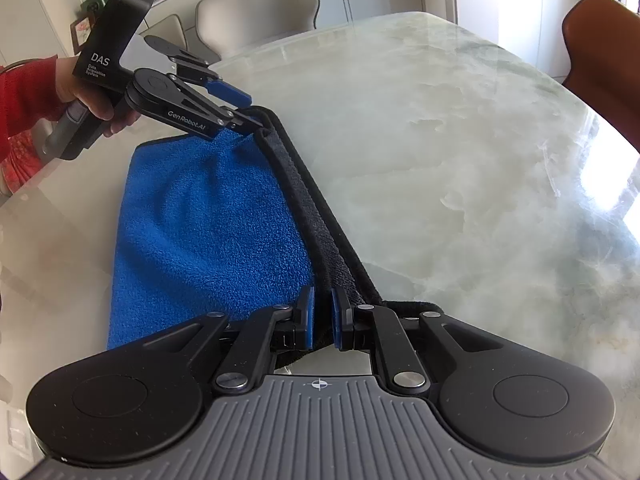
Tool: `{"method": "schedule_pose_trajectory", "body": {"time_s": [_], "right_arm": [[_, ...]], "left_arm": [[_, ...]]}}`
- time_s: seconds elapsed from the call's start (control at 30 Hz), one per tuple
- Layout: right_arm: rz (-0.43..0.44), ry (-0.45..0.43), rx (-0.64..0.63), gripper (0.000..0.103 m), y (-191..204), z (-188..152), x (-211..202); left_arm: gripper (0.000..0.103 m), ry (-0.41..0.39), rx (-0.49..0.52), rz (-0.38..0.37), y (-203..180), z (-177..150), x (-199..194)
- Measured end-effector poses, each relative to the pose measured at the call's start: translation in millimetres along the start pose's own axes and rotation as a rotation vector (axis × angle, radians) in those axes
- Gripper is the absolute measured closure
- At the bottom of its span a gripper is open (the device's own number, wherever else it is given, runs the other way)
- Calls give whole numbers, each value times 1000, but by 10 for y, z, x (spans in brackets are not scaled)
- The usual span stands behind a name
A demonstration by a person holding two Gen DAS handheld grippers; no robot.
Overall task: Fold towel
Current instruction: 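Carry the held towel edge over with both grippers, folding it in half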
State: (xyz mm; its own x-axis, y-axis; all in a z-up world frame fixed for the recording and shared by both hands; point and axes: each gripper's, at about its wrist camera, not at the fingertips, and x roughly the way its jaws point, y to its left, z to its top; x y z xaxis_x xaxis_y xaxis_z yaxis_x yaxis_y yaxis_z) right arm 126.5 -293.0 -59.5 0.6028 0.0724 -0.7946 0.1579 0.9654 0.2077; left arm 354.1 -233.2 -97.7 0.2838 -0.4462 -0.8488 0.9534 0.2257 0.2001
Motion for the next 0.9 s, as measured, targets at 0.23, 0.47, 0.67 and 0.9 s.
{"method": "schedule_pose_trajectory", "body": {"time_s": [0.23, 0.47, 0.67, 0.9], "right_arm": [[3, -12, -1, 94, 12, -22, 0], [24, -41, 6, 97, 4, -34, -70], [34, -82, 71, 98, -113, 19, -124], [-9, -91, 55, 98, -95, 50, -82]], "left_arm": [[87, 14, -54, -45, 35, -17, -1], [100, 14, -67, -12, 49, -18, 7], [100, -8, -97, 12, 107, 19, -63], [100, -18, -133, 32, 129, 7, -12]]}}
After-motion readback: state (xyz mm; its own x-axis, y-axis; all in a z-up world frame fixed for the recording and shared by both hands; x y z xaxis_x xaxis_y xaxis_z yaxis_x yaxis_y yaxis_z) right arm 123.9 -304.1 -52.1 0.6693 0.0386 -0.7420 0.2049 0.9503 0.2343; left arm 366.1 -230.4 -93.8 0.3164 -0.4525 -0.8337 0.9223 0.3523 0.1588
